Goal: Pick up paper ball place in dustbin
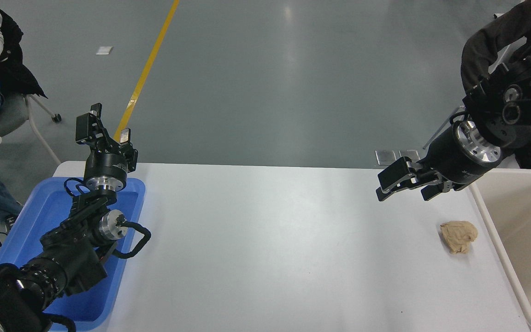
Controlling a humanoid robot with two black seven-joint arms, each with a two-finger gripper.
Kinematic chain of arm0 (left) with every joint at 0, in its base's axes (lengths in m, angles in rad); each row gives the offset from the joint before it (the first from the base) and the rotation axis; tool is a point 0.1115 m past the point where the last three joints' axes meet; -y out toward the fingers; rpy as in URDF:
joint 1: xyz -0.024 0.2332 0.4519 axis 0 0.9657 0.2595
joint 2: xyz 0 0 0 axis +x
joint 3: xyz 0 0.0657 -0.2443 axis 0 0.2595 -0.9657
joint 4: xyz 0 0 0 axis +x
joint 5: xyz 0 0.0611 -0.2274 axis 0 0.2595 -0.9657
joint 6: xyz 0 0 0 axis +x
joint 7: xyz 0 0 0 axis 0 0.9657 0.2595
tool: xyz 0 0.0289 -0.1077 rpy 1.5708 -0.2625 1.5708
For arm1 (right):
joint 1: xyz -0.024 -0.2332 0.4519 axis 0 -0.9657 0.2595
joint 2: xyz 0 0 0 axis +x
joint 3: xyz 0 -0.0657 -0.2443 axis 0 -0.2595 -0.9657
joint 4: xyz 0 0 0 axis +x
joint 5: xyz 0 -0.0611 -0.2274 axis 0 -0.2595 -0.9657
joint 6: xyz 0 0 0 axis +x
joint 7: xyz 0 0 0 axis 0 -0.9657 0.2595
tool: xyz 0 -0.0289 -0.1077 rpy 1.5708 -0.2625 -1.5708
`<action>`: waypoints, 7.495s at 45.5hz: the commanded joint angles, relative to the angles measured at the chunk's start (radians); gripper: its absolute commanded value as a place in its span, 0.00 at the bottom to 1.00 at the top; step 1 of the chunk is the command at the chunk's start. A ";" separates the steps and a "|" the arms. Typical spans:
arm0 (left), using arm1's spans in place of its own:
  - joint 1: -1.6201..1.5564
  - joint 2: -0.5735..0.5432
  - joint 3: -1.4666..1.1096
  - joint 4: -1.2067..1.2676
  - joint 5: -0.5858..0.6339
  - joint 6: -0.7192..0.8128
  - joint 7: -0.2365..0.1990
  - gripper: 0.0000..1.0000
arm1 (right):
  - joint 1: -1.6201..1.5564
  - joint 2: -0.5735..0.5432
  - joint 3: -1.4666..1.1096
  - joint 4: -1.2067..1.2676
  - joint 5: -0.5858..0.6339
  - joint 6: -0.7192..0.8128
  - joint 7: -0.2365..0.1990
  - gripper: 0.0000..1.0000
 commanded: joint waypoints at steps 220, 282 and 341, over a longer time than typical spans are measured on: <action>-0.002 0.000 0.001 0.000 0.000 0.000 0.000 1.00 | 0.163 -0.199 -0.093 -0.119 -0.440 0.165 0.031 0.00; -0.002 0.000 0.000 0.000 0.000 0.000 0.000 1.00 | -1.187 -0.140 0.228 -1.155 -0.563 -0.458 0.049 0.00; 0.000 0.000 0.000 0.000 0.000 0.000 0.000 1.00 | -1.244 -0.048 0.232 -1.276 -0.422 -0.509 0.040 1.00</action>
